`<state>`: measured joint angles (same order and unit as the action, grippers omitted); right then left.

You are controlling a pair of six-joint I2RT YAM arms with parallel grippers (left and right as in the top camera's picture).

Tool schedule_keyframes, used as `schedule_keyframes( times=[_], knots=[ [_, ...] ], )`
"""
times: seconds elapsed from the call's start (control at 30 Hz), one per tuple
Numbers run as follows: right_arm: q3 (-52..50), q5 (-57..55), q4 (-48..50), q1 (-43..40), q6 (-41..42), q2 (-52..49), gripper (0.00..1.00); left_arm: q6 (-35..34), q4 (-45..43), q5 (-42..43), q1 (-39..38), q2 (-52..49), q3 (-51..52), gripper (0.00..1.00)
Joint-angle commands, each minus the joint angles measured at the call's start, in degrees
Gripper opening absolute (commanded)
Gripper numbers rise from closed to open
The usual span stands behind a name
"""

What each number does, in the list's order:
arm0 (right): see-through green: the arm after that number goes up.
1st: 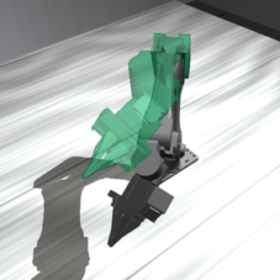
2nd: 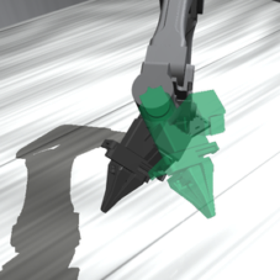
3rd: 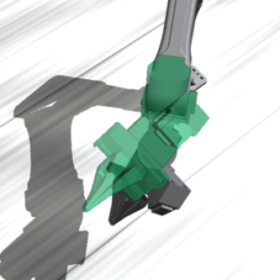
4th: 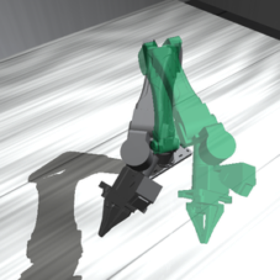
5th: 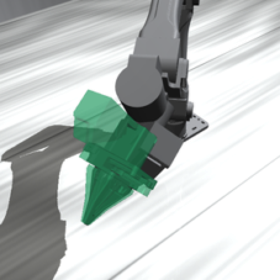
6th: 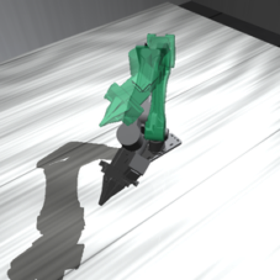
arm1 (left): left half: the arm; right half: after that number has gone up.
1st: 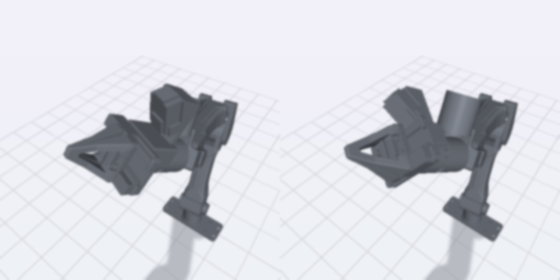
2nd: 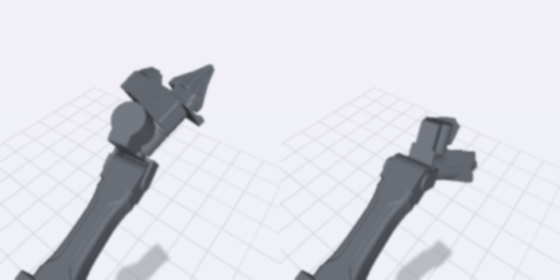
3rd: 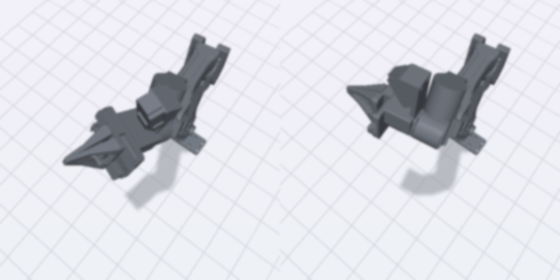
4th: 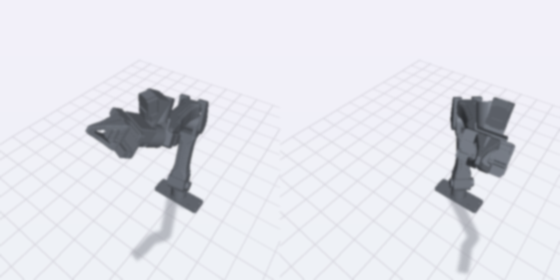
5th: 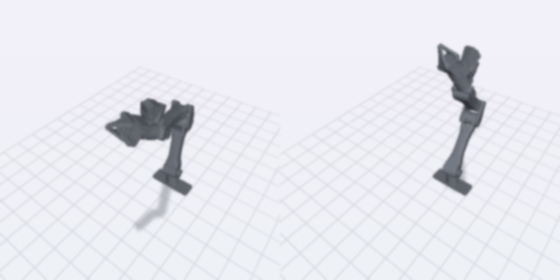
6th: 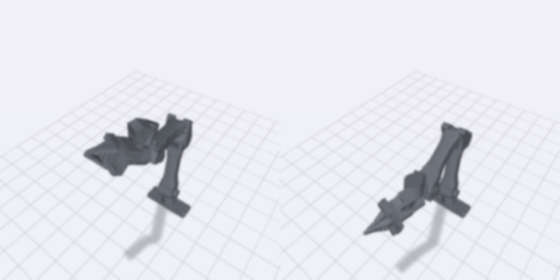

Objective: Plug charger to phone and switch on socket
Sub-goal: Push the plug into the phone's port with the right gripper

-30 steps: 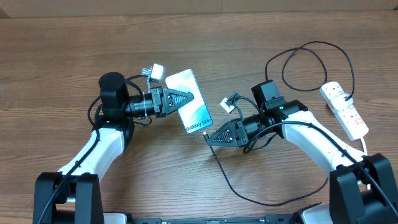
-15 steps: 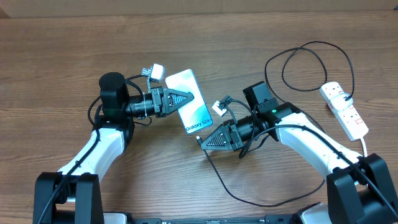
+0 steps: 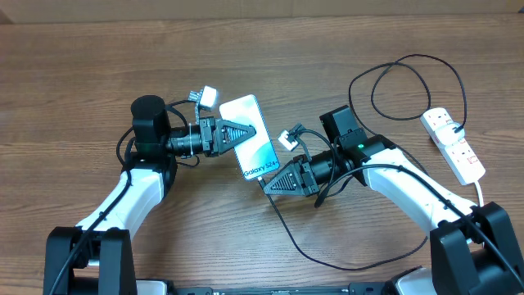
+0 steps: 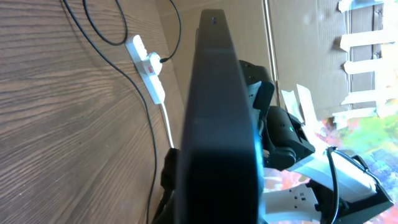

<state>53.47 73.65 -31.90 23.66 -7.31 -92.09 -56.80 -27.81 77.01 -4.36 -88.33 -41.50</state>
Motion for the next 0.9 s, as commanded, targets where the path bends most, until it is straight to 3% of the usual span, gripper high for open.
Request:
schedule_keyframes(
  times=[0.0, 0.87],
  knots=[
    [1.4, -1.6, 0.8, -0.3, 1.6, 0.8, 0.04, 1.5, -0.3, 3.0, 1.3, 0.6, -0.5, 0.04],
    [1.4, 3.2, -0.5, -1.0, 1.6, 0.8, 0.04, 3.0, -0.3, 1.7, 1.5, 0.6, -0.5, 0.04]
  ],
)
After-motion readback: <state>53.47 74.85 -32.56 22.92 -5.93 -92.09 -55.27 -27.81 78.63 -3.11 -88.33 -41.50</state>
